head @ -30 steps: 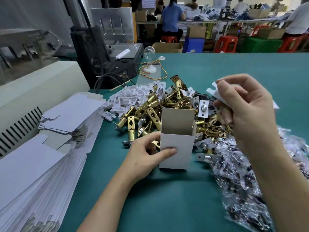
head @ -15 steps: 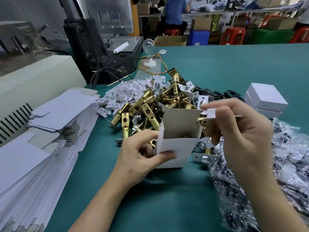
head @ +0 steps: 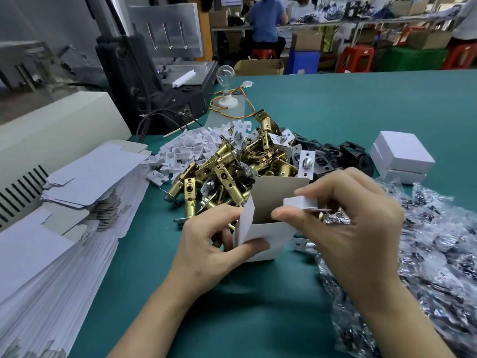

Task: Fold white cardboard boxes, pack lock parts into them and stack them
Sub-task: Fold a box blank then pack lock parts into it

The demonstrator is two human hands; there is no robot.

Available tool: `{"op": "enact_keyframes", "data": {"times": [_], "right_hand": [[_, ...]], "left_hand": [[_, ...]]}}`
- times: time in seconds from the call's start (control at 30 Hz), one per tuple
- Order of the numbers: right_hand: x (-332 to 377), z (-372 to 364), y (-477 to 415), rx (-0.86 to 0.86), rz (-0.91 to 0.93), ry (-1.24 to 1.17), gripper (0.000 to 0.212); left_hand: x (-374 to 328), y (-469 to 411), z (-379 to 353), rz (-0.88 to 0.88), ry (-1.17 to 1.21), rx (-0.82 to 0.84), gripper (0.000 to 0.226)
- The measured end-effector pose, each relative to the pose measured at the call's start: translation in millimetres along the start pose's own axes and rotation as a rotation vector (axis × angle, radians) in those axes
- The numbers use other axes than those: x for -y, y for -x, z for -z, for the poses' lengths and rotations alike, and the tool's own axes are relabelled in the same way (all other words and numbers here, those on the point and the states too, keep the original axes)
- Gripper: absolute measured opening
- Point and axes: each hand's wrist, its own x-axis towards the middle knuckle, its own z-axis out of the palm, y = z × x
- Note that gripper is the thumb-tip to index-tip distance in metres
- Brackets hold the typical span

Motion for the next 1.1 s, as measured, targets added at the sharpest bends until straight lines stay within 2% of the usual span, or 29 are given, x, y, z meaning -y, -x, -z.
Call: {"op": "enact_keyframes", "data": {"times": [0.07,0.2,0.4,0.5,0.6,0.7,0.8,0.9,1.03,1.1], "right_hand": [[2.2,-2.5,0.0,0.036,0.059,0.067,0.04],[4.2,-8.6,2.3,0.083,0.129,0.175,0.043],[1.4,-12.1,5.0,0.112,0.111,0.238,0.042],[2.7,-16.0,6.8,0.107,0.112,0.23,0.041],[3.1,-20.6,8.0,0.173,0.112,0.236,0.041],[3.1,-22.2,9.0,0.209,0.094,0.26,0.045],[3.1,-21.7,9.7,0.17,0.073,0.227,0.042],[-0.6,-15.8,5.5,0.039,0.016,0.138,0.034],[-7.5,-1.8,-5.0,-0.116,-0.173,0.093,0.013],[-12.7,9.1,-17.2,-0.113,-0.29,0.12,0.009]], "left_hand": [[-3.1,-0.8,0.2,-0.028,-0.011,0.0,0.019],[-6.5,-2.0,0.9,-0.06,-0.016,0.0,0.03],[-3.0,-1.5,-0.5,-0.046,-0.018,0.003,0.019],[-5.0,-2.7,0.0,-0.076,-0.021,0.0,0.027],[-7.9,-4.8,0.5,-0.099,-0.02,0.004,0.031],[-7.8,-4.4,-0.1,-0.088,-0.001,0.003,0.024],[-2.0,-2.5,0.4,-0.037,0.028,0.007,0.021],[5.2,-0.9,0.6,0.052,0.047,0.014,0.025],[10.9,-0.3,1.1,0.106,0.064,0.011,0.023],[11.6,-0.7,1.5,0.117,0.081,0.005,0.024]]}}
